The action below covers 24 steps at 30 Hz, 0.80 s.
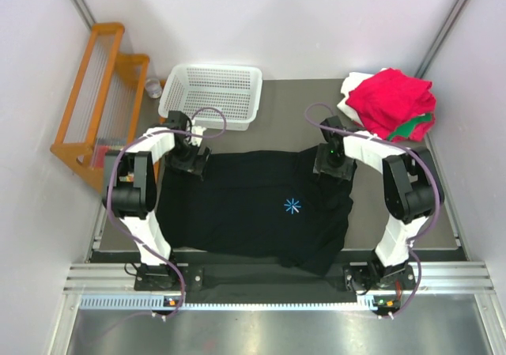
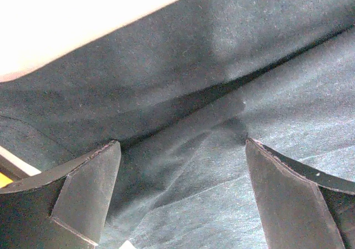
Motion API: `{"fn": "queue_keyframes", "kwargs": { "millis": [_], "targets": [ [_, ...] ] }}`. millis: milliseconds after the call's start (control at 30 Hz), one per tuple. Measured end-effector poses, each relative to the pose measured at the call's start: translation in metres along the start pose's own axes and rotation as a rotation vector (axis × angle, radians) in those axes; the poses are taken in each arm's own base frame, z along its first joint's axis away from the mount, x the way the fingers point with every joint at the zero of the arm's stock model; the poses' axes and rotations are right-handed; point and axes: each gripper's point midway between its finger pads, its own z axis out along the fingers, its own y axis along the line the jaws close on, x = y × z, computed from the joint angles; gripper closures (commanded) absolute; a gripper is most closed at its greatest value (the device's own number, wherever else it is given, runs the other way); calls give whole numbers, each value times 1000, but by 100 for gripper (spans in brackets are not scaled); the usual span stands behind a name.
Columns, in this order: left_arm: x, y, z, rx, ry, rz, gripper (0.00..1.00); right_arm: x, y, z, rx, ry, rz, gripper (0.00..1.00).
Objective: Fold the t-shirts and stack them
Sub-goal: Fold the tshirt
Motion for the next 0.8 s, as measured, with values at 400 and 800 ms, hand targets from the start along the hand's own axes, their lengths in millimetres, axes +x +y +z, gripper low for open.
{"fn": "queue_keyframes", "kwargs": {
  "millis": [400,800],
  "targets": [
    [-18,8,6,-27,-13,-33,1,-35,-15,7,-2,47,110,33],
    [-60,21,14,-60,-94,-63,1,-81,-10,19,32,91,134,35]
  ]
}}
